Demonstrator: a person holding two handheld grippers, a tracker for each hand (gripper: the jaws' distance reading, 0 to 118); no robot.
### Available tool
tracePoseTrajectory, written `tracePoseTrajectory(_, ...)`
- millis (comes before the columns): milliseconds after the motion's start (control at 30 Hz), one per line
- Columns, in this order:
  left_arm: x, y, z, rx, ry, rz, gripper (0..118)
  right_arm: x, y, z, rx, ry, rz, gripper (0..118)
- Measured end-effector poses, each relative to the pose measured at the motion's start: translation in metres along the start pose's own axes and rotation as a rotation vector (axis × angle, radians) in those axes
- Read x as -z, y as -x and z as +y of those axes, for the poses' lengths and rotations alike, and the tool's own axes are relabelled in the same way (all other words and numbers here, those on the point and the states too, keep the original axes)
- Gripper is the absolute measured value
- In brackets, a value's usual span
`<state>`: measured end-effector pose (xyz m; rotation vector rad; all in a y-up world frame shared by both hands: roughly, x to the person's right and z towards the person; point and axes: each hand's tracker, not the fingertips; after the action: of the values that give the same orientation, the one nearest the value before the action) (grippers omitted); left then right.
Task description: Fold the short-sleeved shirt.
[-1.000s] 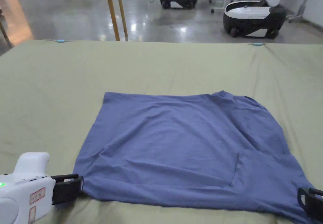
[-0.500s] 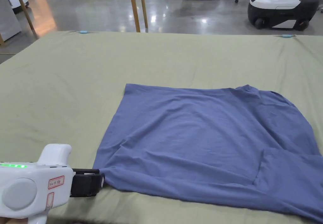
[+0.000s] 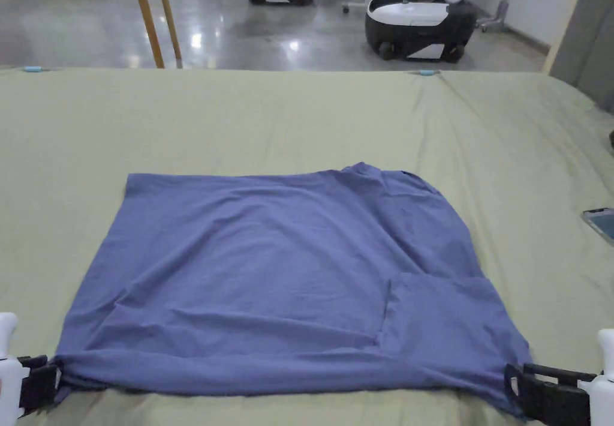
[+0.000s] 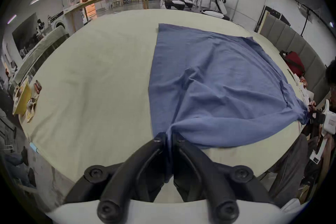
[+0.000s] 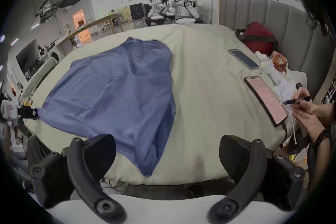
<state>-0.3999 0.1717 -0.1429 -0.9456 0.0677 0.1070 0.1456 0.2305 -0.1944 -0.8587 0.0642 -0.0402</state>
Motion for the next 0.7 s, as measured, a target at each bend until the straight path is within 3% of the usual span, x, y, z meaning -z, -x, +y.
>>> tracePoseTrajectory(67,-0.005,-0.005,0.001,-0.002,0.002,0.001,5,0.011,0.001,-0.002,-0.009,0.031,0.0,102)
tracePoseTrajectory(133,-0.005,-0.008,0.001,0.003,0.002,0.005,5,0.014,0.004,-0.002,-0.009,0.054,0.0,31)
tracePoseTrajectory(167,-0.007,-0.009,0.001,0.003,0.002,0.006,5,0.016,0.004,-0.002,-0.008,0.065,0.003,12)
tracePoseTrajectory(233,-0.008,-0.009,0.001,-0.002,0.005,0.001,5,0.012,0.004,-0.003,0.004,0.074,0.064,6)
tracePoseTrajectory(333,-0.01,-0.01,0.002,-0.008,0.004,0.005,5,0.001,0.015,0.0,-0.053,0.032,0.0,6)
tracePoseTrajectory(500,-0.018,-0.014,0.014,0.006,-0.022,0.009,5,-0.026,0.012,0.028,-0.039,-0.063,0.016,5)
tracePoseTrajectory(700,-0.005,-0.01,0.066,0.041,-0.058,0.008,5,-0.017,0.034,0.091,-0.109,-0.137,0.01,5)
